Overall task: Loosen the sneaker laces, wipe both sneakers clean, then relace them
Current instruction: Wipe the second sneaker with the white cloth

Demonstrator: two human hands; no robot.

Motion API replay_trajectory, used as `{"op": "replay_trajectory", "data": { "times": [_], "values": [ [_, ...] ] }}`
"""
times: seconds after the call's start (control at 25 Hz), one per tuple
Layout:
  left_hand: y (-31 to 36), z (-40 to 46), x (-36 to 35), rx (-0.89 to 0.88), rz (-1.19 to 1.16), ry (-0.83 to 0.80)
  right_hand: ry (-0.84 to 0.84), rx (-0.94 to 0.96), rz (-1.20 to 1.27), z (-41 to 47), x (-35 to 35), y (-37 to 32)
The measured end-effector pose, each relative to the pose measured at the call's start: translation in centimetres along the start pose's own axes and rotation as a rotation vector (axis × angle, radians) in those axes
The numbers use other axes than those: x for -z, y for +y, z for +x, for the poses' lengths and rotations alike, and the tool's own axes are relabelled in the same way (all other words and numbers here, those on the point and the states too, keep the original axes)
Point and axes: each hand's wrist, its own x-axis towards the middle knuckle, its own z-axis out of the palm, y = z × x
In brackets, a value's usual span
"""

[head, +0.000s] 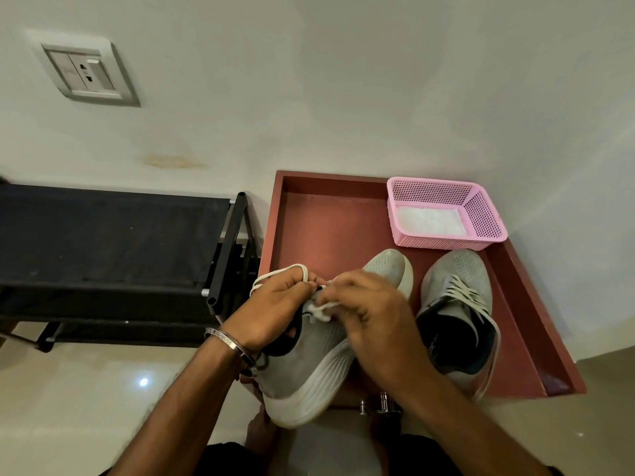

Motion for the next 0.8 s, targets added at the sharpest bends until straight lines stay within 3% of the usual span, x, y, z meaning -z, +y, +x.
{"op": "replay_trajectory", "data": {
  "times": [0.12,0.24,0.36,0.56,0.72,0.8],
  "values": [
    [-0.1,0.0,0.3,0.005,-0.010,-0.003,0.007,0.022,-0.172,0.8,1.3,2.6],
    [0.2,-0.2,0.1,-0.019,0.014,-0.048,0.126,-0.241,-0.310,1.7,3.4,6.2],
    [0.2,-0.1,-0.1,-0.064,0.024,-0.033,0.152,-0.320,-0.216,1.4,3.4,5.4],
    [-0.5,0.3,0.7,-0.078,0.006,0.005,-0.069,-0.080,-0.074,-0.2,1.9,2.8],
    [-0.6,0.3,0.6,-0.076,0.048,0.005,0.176,-0.301,-0.196,1.8,3.6,6.8],
    [-0.7,0.4,0.6,-0.073,0.038,0.014,0.149,-0.303,-0.150,1.1,2.9,5.5]
  ]
}}
